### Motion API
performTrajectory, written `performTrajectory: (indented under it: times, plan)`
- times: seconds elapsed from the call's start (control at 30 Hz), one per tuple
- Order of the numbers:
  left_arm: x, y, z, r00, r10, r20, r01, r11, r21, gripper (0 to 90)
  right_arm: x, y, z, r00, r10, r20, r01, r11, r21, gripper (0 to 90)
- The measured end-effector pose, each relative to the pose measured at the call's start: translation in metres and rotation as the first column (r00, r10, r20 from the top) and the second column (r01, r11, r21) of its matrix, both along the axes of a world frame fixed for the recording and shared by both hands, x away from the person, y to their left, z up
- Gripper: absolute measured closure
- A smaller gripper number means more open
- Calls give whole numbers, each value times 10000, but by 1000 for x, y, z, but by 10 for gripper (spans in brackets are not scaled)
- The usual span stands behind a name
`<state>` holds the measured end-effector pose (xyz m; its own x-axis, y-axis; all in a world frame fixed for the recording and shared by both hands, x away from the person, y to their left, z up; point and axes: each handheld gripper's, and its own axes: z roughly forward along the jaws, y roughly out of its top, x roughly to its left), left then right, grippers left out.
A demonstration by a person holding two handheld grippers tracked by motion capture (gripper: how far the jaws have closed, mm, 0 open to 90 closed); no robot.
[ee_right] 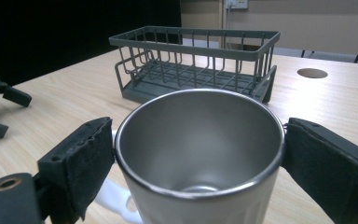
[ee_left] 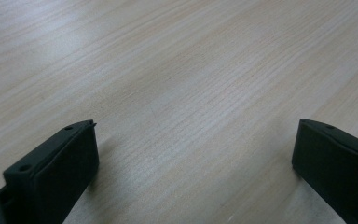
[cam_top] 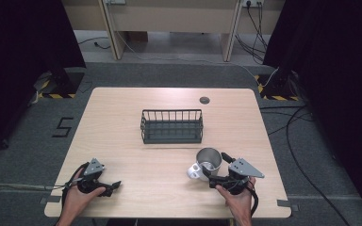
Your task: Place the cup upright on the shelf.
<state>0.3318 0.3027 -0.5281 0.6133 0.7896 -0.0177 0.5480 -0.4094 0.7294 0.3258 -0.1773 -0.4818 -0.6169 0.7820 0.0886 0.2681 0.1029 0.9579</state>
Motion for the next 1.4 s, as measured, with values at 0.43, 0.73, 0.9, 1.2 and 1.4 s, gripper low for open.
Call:
performTrajectory:
  times: [0.43,0.73,0.9,1.2,1.4]
  plan:
    - [0,0,0,10000,2,10,-2,10000,-11,0,12,8,-8,9999,-22,-131,29,9987,510,43]
    - [0,0,0,10000,-8,8,8,10000,-23,0,17,12,-13,10000,-86,-29,88,9973,734,37]
    - [0,0,0,10000,-9,6,9,10000,-24,0,20,14,-15,10000,-73,1,73,9976,696,40]
    - [1,0,0,10000,-19,7,19,10000,-19,0,18,16,-14,9995,-215,228,202,9981,587,56]
    - [1,-1,0,10000,-41,9,41,10000,-19,0,17,17,-10,9977,-479,480,460,9982,392,57]
